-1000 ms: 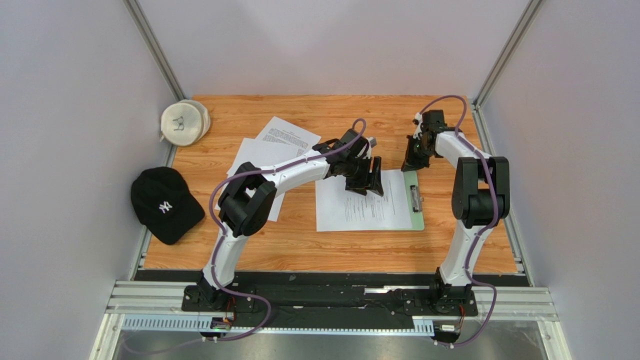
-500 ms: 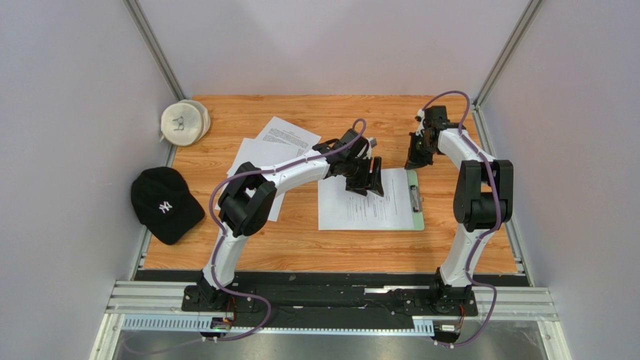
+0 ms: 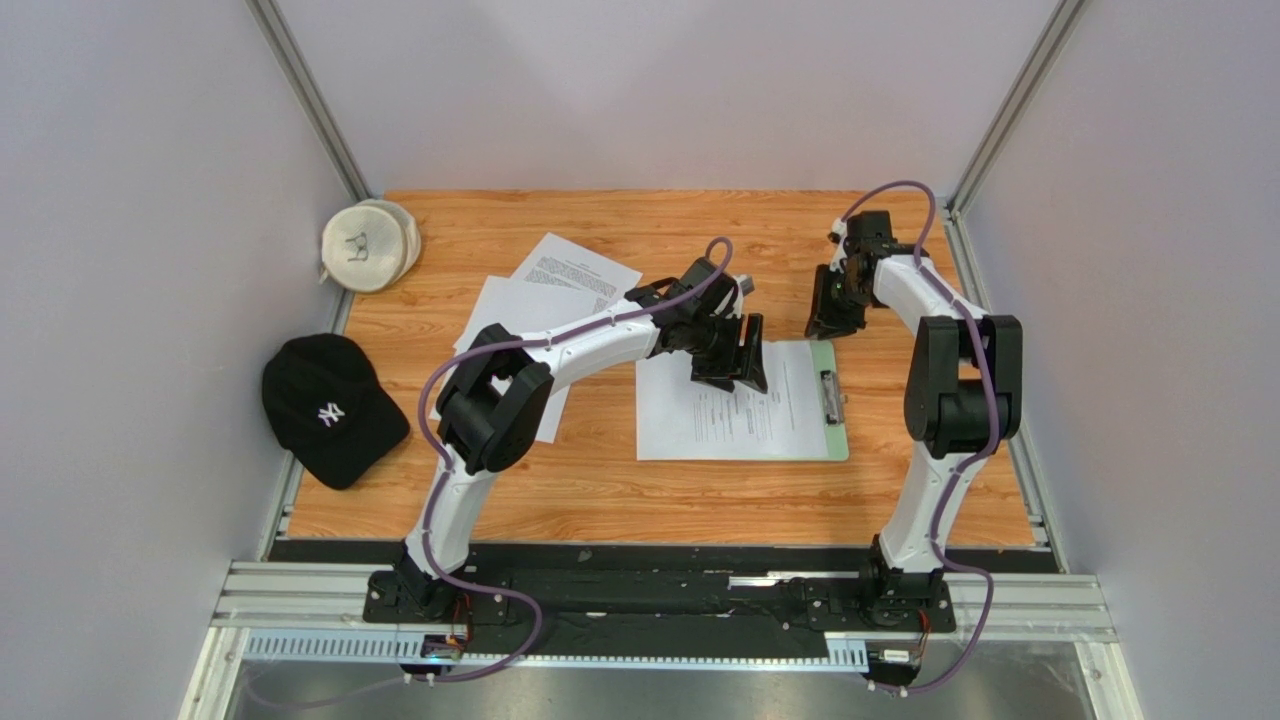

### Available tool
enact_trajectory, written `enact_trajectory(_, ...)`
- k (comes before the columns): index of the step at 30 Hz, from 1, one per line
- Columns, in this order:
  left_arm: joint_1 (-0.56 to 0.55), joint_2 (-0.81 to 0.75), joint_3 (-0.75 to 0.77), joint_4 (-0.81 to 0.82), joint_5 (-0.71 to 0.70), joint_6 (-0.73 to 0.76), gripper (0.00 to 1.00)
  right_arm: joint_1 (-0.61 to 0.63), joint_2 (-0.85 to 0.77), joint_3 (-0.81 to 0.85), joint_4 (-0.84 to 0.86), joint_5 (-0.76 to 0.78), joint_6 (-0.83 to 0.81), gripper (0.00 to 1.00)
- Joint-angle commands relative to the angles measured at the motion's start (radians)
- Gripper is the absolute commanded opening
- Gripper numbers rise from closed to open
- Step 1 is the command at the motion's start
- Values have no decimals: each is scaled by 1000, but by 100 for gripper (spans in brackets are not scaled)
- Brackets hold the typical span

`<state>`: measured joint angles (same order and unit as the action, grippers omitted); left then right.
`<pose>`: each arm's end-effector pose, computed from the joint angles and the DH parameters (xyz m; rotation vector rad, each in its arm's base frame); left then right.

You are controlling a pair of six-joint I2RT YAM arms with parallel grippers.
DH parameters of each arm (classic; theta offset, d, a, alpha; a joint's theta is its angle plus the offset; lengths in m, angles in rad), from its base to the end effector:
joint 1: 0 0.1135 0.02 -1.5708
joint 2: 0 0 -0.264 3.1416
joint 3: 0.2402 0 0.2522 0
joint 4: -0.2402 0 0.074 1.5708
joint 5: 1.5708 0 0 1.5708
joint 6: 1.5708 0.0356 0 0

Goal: Put the files into the folder

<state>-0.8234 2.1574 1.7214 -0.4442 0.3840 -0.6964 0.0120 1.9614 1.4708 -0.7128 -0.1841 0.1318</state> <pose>0.3176 -0.3624 0.2018 0.3602 2.6861 -1.0509 0.4039 0.0114 0.1934 0.1186 2.7720 0.2924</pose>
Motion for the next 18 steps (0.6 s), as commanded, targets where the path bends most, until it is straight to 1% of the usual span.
enact_trajectory(1, 0, 12, 18, 16, -25, 9, 70, -3, 19, 20, 35, -31, -8, 32)
enact_trajectory(5, 1, 82, 92, -111, -83, -5, 70, -3, 48, 17, 33, -11, -18, 31)
enact_trajectory(6, 3, 96, 93, -117, -91, -20, 70, -3, 53, 17, 33, -14, -18, 30)
enact_trajectory(9, 4, 104, 61, -97, -83, -49, 70, -3, 67, 10, 50, -28, -20, 29)
enact_trajectory(14, 3, 104, 35, -73, -77, -55, 70, -3, 80, -3, 67, -41, -20, 27)
enact_trajectory(18, 4, 105, 30, -64, -77, -55, 70, -3, 79, -18, 81, -60, -15, 19)
